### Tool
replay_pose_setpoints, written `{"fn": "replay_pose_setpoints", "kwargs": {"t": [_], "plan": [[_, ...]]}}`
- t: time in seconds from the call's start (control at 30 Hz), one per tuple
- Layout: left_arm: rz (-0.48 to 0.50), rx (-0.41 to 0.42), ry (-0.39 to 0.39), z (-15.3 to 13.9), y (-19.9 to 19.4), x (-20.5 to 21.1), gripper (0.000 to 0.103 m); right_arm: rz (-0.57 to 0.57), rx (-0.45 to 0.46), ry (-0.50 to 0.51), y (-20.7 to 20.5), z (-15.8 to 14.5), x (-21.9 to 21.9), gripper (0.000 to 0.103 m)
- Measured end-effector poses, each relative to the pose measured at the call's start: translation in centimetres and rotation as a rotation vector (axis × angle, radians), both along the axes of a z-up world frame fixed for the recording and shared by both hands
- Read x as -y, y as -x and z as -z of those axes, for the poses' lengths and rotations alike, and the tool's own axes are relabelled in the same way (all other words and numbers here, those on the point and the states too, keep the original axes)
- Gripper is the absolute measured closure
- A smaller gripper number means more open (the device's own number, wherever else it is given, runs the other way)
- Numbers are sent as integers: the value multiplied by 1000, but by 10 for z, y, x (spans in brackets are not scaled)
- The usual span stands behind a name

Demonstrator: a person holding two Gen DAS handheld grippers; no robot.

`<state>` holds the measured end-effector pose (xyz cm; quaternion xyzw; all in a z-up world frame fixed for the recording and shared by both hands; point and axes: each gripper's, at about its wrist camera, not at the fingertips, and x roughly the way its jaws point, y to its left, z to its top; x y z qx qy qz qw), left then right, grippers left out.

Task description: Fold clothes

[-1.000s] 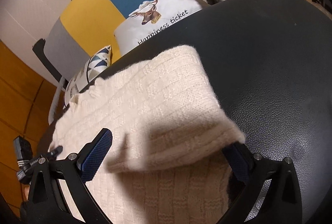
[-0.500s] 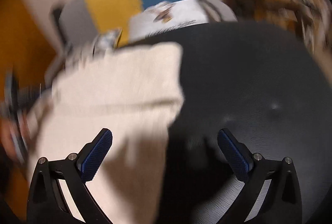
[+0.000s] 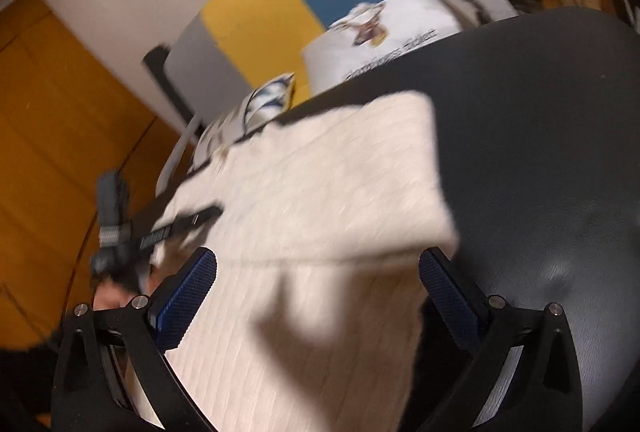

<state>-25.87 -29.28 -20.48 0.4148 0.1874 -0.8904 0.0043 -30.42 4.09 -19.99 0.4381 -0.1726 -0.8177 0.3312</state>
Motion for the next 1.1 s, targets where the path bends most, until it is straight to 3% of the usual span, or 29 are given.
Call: {"fn": "replay_pose_setpoints", "kwargs": {"t": [0.17, 0.2, 0.27, 0.37, 0.5, 0.6, 0.73, 0.87, 1.1], "plan": [[-2, 0, -22, 2, 0, 3, 82, 106, 34, -36, 15, 10, -4, 0], [-1, 3, -18, 2, 0, 3, 82, 160, 62, -82, 18, 16, -7, 0], [2, 25, 1, -3, 2, 0, 82, 188, 104, -72, 16, 23, -19, 0], [31, 20, -13, -17, 10, -5, 80, 172, 4, -34, 0, -8, -31, 0], [138, -65, -62, -45, 33, -17, 80, -52, -115, -21, -4, -52, -4, 0], [296, -71, -136, -62, 69, -35, 76, -175, -98, -93, 5, -43, 29, 0], [465, 24, -192, -56, 125, -68, 72, -142, 7, -118, 14, -6, 39, 0], [612, 144, -238, -40, 178, -102, 71, -133, -12, -93, 1, 7, 37, 0], [718, 269, -290, -9, 221, -129, 71, -150, -91, -127, -8, 12, 31, 0]]}}
